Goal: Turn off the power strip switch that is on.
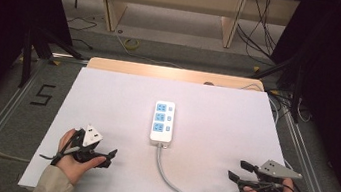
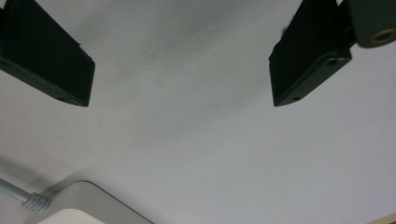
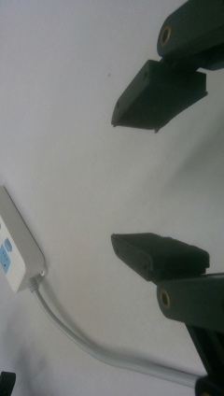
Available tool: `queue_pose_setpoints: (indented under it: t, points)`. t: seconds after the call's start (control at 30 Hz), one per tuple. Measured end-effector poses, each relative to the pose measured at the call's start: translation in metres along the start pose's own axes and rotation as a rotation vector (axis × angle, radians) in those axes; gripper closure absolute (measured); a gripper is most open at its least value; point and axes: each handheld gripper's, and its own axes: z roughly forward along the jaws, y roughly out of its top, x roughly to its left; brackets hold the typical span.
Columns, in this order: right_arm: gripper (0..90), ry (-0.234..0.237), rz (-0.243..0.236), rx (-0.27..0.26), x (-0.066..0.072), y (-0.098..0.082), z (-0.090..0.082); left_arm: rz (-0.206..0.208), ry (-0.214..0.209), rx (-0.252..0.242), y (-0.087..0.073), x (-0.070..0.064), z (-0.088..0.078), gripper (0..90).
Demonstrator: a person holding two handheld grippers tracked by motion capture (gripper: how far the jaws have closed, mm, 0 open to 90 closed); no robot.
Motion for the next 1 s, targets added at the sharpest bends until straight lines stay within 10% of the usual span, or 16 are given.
queue_pose_setpoints:
  t: [1.0]
  points:
    - [90.0, -0.008, -0.122, 0.048, 0.012, 0.029, 0.011, 0.002, 0.018, -0.009, 0.0, -0.001, 0.004, 14.1]
